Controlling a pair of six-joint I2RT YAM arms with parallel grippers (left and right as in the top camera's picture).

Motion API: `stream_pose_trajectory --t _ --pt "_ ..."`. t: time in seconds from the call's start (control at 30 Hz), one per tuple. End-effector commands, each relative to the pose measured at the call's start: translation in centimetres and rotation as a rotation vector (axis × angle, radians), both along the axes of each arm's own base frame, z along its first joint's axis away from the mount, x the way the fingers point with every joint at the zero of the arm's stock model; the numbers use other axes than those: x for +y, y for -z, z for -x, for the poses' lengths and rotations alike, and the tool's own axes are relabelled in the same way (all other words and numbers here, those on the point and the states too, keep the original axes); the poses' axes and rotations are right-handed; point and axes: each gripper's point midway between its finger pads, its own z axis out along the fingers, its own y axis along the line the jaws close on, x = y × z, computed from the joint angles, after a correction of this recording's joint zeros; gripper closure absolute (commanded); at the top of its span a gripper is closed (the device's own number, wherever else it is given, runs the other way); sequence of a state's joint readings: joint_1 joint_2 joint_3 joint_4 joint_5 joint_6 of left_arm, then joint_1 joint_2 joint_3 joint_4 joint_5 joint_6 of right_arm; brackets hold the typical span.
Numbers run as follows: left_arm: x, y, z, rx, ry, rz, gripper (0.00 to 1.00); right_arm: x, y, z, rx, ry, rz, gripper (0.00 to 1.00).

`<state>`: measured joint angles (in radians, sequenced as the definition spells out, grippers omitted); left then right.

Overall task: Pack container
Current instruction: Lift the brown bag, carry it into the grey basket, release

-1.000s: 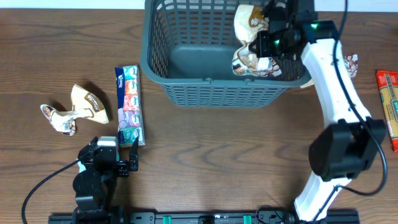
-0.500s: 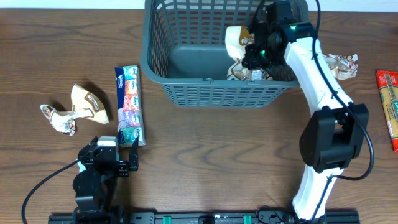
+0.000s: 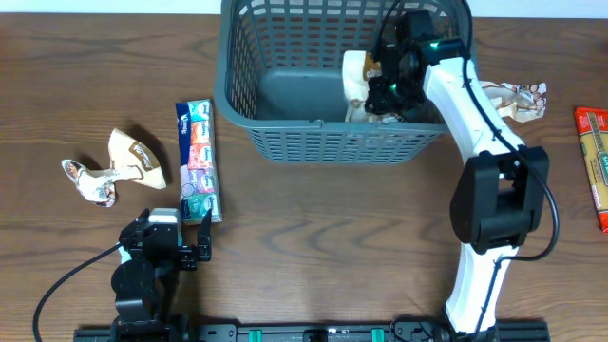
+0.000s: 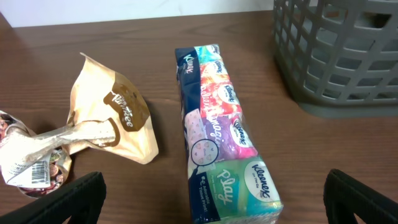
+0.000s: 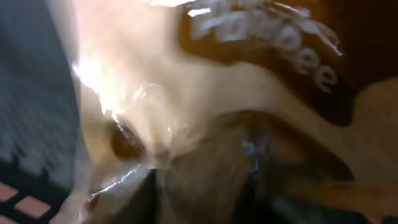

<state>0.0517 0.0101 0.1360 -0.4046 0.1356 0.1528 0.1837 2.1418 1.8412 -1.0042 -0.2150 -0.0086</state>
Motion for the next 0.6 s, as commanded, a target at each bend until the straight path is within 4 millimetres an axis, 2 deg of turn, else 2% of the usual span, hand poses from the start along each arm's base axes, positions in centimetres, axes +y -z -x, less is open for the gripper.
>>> stream_pose_trajectory --t 0.0,0.03,0.23,0.37,0.5,0.57 --pt "0.0 0.9 0.2 0.024 -0.004 0.016 0.01 0.1 0.3 0.1 0.000 -0.018 0.010 0.31" --pt "0.0 0.9 0.2 0.024 -0.004 0.016 0.01 0.1 0.3 0.1 0.000 -0.018 0.010 0.27" --pt "0.0 0.9 0.2 0.024 -0.004 0.016 0.01 0.2 0.0 -0.2 -0.011 -0.018 0.005 0.19" --pt "0.0 0.9 0.2 0.024 -0.004 0.016 0.02 0.6 -1.9 -1.1 -0.052 -0.021 -0.011 0.14" --pt "0.0 0.9 0.2 0.024 -0.004 0.016 0.01 1.2 -7.2 -2.7 -0.141 -0.027 -0.046 0.01" --pt "0.0 0.9 0.2 0.024 -0.004 0.016 0.01 1.5 -11.2 -3.7 -0.216 -0.015 -0.069 0.01"
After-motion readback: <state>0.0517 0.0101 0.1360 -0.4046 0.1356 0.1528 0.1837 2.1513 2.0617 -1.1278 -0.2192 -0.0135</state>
